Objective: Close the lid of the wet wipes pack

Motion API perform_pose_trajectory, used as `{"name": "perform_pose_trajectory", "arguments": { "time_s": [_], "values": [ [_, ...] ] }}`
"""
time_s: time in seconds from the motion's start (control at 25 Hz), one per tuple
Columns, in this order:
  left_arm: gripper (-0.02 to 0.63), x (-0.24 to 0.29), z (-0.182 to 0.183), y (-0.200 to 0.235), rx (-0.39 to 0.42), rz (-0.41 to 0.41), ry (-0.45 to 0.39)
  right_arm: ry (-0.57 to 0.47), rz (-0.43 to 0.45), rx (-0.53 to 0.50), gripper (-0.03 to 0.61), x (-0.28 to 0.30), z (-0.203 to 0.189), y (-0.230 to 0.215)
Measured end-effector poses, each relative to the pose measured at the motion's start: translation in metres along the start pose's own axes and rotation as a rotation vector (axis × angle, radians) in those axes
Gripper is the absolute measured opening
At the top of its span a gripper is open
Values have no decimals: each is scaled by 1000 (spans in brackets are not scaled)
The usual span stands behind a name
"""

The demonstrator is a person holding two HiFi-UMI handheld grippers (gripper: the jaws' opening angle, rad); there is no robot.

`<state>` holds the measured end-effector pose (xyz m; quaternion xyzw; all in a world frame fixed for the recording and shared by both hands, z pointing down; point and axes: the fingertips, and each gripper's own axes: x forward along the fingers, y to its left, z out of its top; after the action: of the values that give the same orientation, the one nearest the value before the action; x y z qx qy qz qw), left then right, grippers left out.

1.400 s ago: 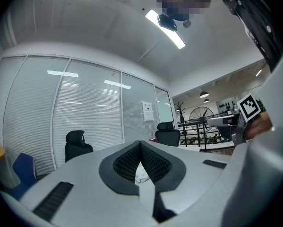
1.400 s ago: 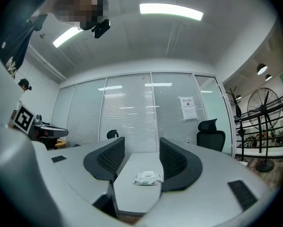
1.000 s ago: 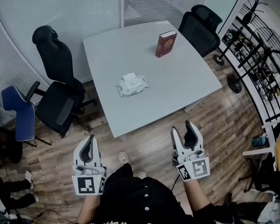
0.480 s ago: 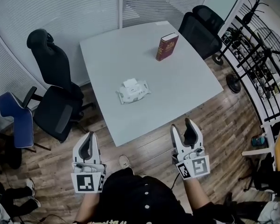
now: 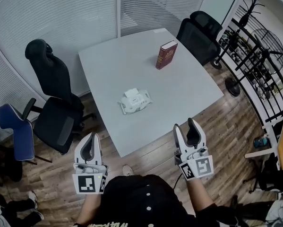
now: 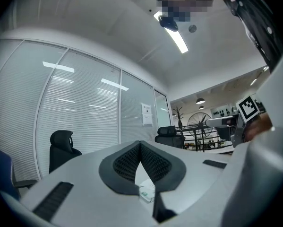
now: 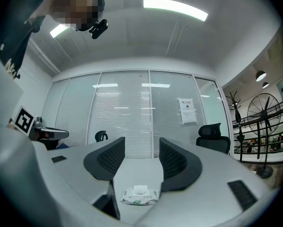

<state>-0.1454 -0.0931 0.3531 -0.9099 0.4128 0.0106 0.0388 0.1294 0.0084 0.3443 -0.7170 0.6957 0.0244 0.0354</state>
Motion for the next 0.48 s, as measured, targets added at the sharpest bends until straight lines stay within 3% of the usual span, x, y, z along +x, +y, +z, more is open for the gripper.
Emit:
{"name": "perform_pose_trajectory", "arguments": {
  "time_s": [0.48],
  "values": [
    [12, 4, -13, 15, -14, -14, 21, 26, -23, -18, 229, 10, -3, 5]
  ]
}}
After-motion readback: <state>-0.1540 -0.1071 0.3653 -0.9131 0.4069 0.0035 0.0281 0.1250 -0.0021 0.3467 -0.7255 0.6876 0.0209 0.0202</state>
